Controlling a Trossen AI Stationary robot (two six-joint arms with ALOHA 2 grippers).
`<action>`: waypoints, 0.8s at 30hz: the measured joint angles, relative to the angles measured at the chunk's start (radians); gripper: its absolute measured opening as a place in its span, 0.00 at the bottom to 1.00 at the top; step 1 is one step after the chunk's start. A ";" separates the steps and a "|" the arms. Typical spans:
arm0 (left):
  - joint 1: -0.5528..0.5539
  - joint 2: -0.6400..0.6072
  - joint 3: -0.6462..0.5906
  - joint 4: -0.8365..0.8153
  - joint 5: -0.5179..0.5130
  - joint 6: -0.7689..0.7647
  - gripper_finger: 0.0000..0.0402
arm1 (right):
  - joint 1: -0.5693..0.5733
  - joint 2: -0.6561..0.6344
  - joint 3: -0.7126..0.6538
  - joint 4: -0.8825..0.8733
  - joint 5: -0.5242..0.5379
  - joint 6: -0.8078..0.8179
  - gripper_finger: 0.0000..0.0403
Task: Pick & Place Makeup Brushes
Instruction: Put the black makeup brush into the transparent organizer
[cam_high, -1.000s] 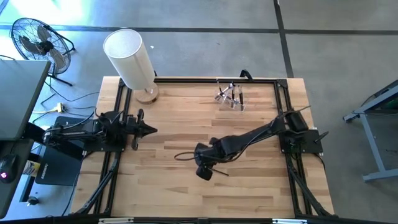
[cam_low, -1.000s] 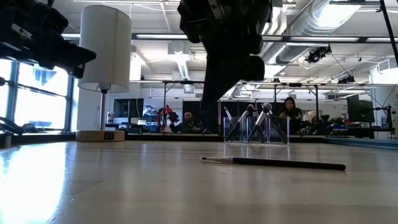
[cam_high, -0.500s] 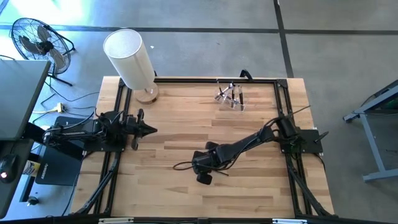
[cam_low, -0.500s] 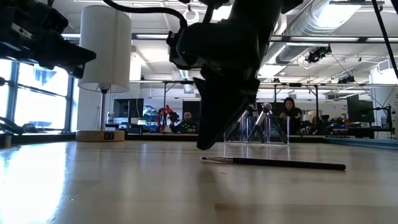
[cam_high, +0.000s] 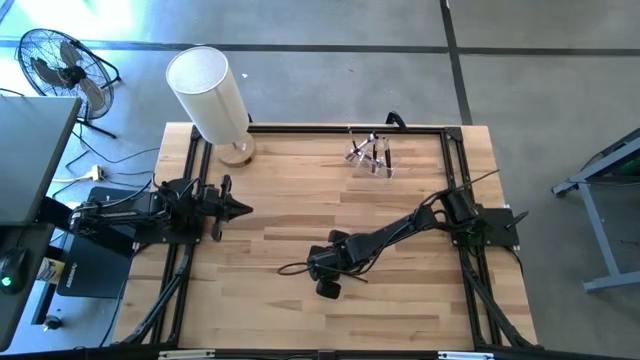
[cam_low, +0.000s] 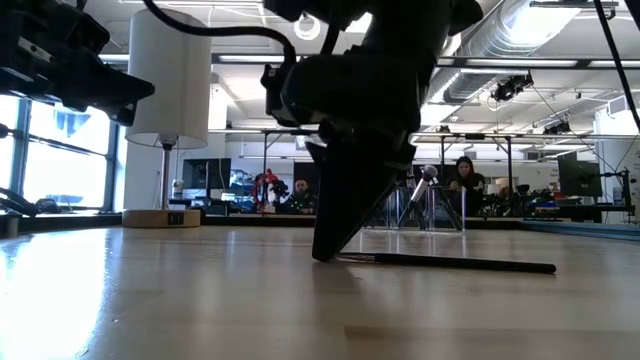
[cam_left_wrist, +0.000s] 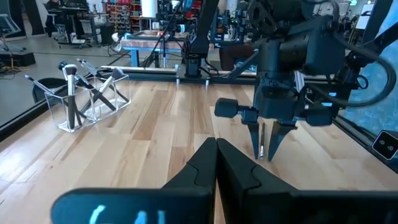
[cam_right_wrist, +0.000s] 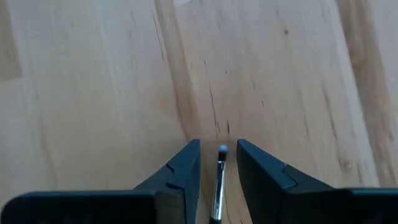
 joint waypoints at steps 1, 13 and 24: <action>0.000 0.000 0.000 0.001 0.000 0.000 0.00 | 0.000 0.009 0.003 0.002 0.003 0.002 0.24; 0.000 0.000 0.000 0.002 0.000 0.000 0.00 | -0.001 0.029 0.003 -0.084 -0.018 0.106 0.01; 0.000 0.000 0.000 0.001 -0.001 0.000 0.00 | -0.012 -0.127 -0.005 -0.161 0.153 0.259 0.00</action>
